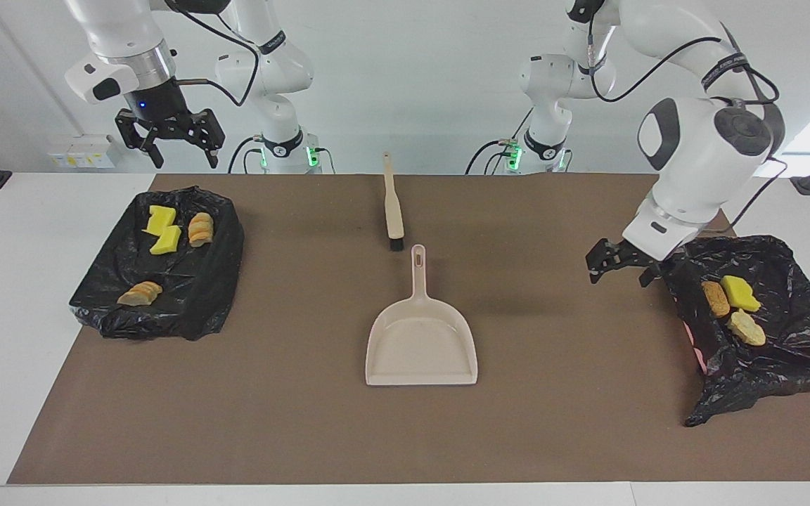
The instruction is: Sweep and dump trash in bin
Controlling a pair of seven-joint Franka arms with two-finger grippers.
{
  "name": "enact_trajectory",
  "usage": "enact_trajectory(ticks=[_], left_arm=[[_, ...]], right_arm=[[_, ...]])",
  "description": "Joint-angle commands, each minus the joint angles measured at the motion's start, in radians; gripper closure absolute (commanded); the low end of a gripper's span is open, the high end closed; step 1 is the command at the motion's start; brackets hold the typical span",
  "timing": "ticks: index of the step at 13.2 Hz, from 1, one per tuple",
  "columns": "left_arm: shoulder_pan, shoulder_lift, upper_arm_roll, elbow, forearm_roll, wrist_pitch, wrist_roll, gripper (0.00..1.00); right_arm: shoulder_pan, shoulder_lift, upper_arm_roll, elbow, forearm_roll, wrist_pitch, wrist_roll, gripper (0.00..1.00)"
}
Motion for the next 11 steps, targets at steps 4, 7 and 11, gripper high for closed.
enact_trajectory(ticks=[4,7,11], left_arm=[[0.001,-0.117,0.004,-0.107,0.009,-0.035,0.002,0.00],[0.001,-0.131,0.005,-0.093,0.014,-0.053,0.016,0.00],[0.000,-0.142,0.004,-0.072,0.030,-0.075,0.009,0.00]], right_arm=[[0.000,0.002,-0.002,0.006,-0.003,-0.010,-0.026,0.00],[0.000,0.002,-0.002,0.008,-0.005,-0.010,-0.026,0.00],[0.000,0.002,-0.002,0.006,-0.003,-0.010,-0.026,0.00]])
